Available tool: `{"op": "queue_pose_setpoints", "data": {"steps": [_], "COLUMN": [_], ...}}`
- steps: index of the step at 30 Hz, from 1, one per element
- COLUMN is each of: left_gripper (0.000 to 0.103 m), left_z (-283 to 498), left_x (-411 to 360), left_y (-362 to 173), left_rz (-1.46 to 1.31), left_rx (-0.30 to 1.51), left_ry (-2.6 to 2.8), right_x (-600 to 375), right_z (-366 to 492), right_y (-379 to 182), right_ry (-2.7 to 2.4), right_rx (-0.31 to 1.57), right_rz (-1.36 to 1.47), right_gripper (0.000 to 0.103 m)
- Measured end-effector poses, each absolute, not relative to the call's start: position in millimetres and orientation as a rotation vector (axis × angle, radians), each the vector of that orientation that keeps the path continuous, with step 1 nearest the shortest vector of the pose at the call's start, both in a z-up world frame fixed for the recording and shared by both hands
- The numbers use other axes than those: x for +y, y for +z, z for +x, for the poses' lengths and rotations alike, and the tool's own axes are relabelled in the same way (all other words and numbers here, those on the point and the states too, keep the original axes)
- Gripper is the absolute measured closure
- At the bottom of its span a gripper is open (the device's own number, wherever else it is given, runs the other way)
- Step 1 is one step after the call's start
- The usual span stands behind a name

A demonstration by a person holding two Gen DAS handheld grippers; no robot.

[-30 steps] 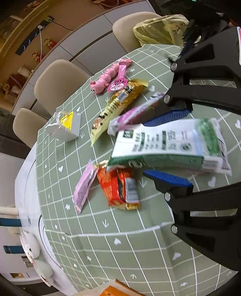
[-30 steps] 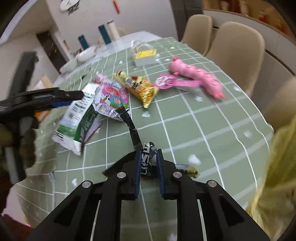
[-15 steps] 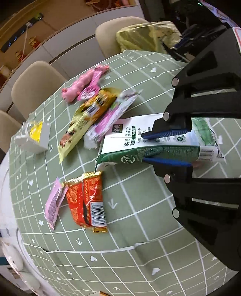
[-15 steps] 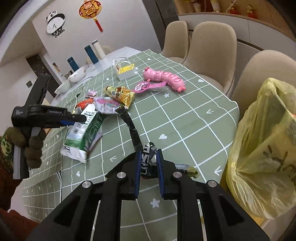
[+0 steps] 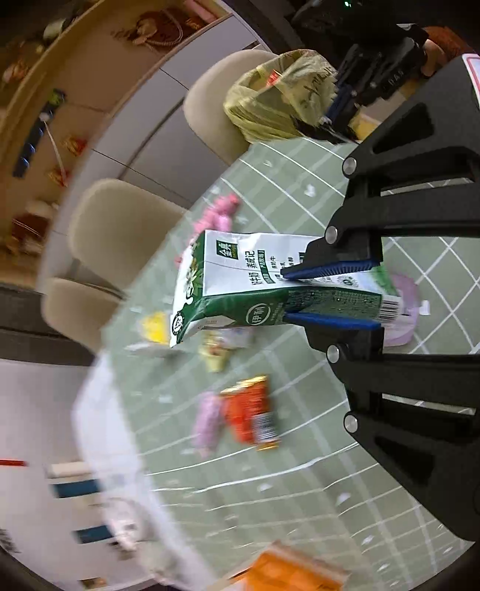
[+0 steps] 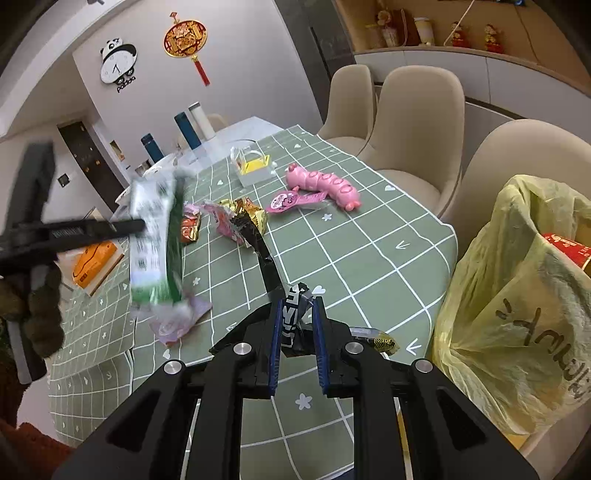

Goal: Collect trash
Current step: 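Lift the green milk carton with the left tool toward the bin while the right tool grasps a black strap, then carry the milk carton and black strap over the bin and open both tools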

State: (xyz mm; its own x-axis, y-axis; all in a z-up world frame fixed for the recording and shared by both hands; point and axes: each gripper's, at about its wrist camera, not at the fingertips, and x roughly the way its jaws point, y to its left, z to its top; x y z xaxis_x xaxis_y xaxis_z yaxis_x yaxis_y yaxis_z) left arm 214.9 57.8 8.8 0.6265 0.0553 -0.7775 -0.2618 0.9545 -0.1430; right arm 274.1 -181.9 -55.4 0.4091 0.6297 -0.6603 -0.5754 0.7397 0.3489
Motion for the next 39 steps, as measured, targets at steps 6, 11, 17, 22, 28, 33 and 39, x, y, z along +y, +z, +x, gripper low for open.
{"op": "queue_pose_setpoints", "data": {"steps": [6,11,17,22,28,33,39], "left_gripper": [0.086,0.086,0.086,0.086,0.086,0.086,0.086], "left_z": [212.9,220.6,227.8,242.8,275.7,309.3,359.0], "left_x": [36.2,19.6,-7.4,-31.3,-69.0,-109.3,-168.2], "left_y": [52.7,73.2,87.2,97.0,114.1,118.2,100.5], "left_rz": [-0.183,-0.169,-0.141,-0.142,-0.125,-0.112,-0.115], "left_rx": [0.739,0.698,0.658,0.626,0.560,0.527,0.513], "left_ry": [0.167,0.148,0.106,0.050,-0.043,-0.139,-0.270], "right_x": [-193.7,-206.6,-231.1,-263.5,-308.8,-351.3,-397.8], "right_z": [274.7,278.0,280.0,285.9,297.4,308.5,317.9], "right_y": [-47.2,-37.5,-19.3,1.8,25.1,36.5,36.8], "right_ry": [0.745,0.729,0.693,0.633,0.519,0.413,0.264], "right_rx": [0.828,0.795,0.755,0.714,0.660,0.640,0.640], "right_rz": [0.101,0.118,0.107,0.109,0.103,0.126,0.137], "right_gripper": [0.086,0.086,0.086,0.086,0.086,0.086,0.086]}}
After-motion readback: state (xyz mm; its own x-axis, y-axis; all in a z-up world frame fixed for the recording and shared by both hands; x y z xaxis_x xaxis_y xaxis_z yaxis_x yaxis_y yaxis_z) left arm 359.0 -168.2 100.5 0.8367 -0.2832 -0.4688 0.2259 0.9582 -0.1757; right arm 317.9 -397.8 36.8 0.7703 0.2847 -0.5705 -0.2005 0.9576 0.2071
